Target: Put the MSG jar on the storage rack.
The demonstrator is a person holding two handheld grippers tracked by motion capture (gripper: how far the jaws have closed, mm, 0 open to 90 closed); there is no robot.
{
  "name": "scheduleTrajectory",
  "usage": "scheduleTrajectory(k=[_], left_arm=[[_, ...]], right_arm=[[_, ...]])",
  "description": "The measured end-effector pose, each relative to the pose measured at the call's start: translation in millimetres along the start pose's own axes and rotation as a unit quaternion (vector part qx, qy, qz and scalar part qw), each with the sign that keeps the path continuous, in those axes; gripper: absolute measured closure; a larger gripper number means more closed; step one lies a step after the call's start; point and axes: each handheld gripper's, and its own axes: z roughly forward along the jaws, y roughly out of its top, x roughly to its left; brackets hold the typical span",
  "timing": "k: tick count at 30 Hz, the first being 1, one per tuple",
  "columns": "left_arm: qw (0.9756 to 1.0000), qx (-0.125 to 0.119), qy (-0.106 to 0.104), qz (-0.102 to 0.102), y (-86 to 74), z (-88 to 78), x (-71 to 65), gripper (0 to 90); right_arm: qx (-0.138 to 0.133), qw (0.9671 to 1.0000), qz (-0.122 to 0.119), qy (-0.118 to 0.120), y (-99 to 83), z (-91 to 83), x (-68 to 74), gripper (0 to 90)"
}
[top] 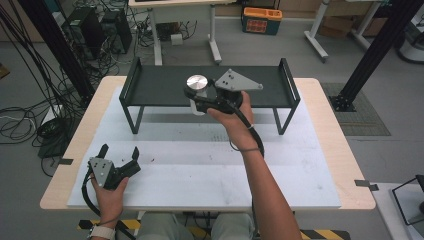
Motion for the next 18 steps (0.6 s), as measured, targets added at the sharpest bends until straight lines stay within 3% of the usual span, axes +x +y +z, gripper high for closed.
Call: scheduleTrajectory(k=[8, 18], left_arm=[[1.0000, 0.001, 0.001, 0.000, 0.2, -0.1, -0.3, 0.6], [1.0000, 0.000, 0.000, 0.000, -0.1, -0.1, -0.3, 0.8]], right_arm=[[0.001, 0.9994, 0.002, -0.034, 4.3, 14.6, -12.1, 41.8], [0.002, 0.9956, 0.022, -0.091, -7.9, 36.7, -27.9, 41.8]])
